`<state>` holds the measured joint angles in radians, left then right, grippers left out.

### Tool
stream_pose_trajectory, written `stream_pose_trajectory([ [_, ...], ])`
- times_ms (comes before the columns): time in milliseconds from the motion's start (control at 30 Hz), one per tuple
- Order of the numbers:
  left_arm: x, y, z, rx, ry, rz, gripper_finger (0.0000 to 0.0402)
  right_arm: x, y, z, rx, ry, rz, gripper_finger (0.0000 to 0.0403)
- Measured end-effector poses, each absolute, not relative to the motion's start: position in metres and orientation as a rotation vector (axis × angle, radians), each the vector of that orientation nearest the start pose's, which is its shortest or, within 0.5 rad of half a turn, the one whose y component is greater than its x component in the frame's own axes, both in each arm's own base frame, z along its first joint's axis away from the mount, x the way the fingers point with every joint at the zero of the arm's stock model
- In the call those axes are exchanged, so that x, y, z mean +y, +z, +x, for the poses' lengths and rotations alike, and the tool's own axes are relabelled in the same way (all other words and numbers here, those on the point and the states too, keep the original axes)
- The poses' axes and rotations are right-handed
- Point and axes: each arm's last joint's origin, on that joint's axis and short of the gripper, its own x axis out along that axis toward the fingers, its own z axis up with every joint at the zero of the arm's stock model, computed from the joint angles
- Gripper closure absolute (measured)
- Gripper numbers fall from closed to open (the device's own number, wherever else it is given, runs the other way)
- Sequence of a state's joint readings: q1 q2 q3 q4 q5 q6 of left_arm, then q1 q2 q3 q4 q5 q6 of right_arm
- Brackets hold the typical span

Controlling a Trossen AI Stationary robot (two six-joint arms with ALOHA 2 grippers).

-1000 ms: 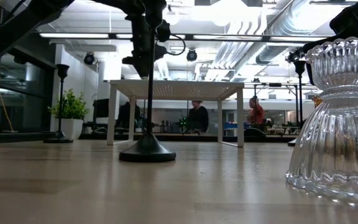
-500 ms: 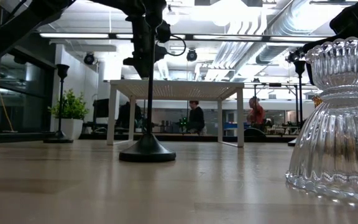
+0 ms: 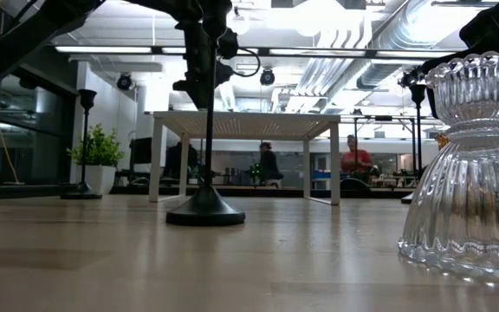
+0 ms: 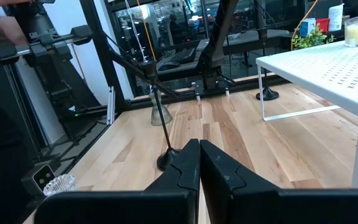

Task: Pick & Place candle stick holders
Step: Put the yellow scented candle on the shelf

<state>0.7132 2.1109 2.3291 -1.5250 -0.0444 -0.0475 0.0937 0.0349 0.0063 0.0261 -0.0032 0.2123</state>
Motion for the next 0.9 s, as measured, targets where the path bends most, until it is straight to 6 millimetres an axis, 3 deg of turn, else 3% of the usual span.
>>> stream_pose_trajectory([
  [667, 0.2690, 0.3486, 0.3072, 1.274, 0.664, -0.371, 0.0383, 0.0094, 0.1654, 0.0990, 0.013, 0.097, 0.212, 0.0401],
  [900, 0.2668, 0.3486, 0.3092, 1.273, 0.651, -0.369, 0.0327, 0.0094, 0.1654, 0.0990, 0.013, 0.096, 0.212, 0.0401],
])
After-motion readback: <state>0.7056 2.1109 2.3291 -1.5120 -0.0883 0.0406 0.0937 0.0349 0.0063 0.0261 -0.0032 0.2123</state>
